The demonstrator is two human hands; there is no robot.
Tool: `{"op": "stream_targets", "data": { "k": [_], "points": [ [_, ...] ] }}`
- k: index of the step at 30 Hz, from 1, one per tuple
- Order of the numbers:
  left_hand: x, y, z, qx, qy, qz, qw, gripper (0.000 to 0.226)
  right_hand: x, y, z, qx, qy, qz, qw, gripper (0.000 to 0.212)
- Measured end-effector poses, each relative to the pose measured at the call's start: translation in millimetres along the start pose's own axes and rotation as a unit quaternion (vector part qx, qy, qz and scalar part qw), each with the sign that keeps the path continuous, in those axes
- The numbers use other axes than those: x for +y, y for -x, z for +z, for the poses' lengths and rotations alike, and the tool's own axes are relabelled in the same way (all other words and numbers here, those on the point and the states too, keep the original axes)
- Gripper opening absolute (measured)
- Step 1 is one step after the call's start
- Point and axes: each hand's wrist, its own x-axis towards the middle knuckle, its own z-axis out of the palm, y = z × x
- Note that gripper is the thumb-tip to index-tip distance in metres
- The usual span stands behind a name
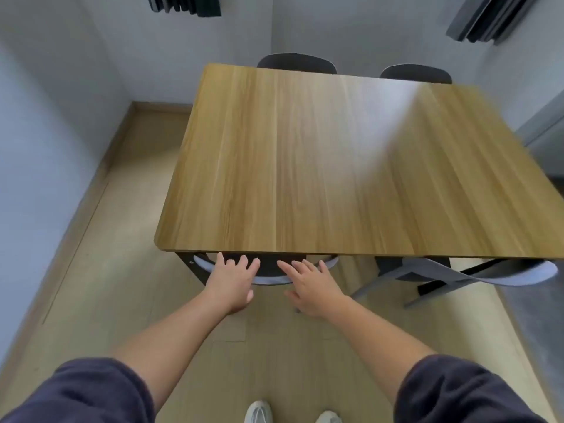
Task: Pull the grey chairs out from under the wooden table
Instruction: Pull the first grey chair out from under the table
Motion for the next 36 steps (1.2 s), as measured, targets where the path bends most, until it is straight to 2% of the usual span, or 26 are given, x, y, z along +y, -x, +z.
{"op": "stream_targets", "data": {
  "k": [2,6,9,14,18,25,31,36],
  "points": [
    [-4,-4,2,-0.012,0.011,-0.005,1.0,0.065,-3,-8,2,-0.025,0.018,-0.01,0.999,0.064],
    [-12,-15,16,-0.02,0.055,0.034,0.998,0.04,-4,-24,3,-0.048,0.031,-0.015,0.998,0.05],
    [-15,-22,20,-0.014,0.089,0.036,0.995,0.034,2,-35,-1,-0.064,0.032,-0.009,0.997,0.047],
    [-20,-37,26,-0.05,0.101,0.03,0.993,0.033,10,-45,-9,-0.133,0.073,-0.008,0.988,0.07],
    [-22,-45,19,-0.094,0.099,0.041,0.99,0.033,10,-50,-24,-0.187,0.061,-0.017,0.98,0.077],
    [-19,-45,10,-0.136,0.03,0.093,0.986,0.025,12,-50,-14,-0.194,0.065,-0.024,0.978,0.066],
    [-4,-29,17,-0.139,0.006,0.117,0.983,0.025,11,-29,-1,-0.192,0.059,-0.027,0.979,0.067],
    [9,-12,22,-0.133,0.01,0.127,0.983,0.027,10,-11,12,-0.187,0.052,-0.035,0.98,0.055]
  ]
}}
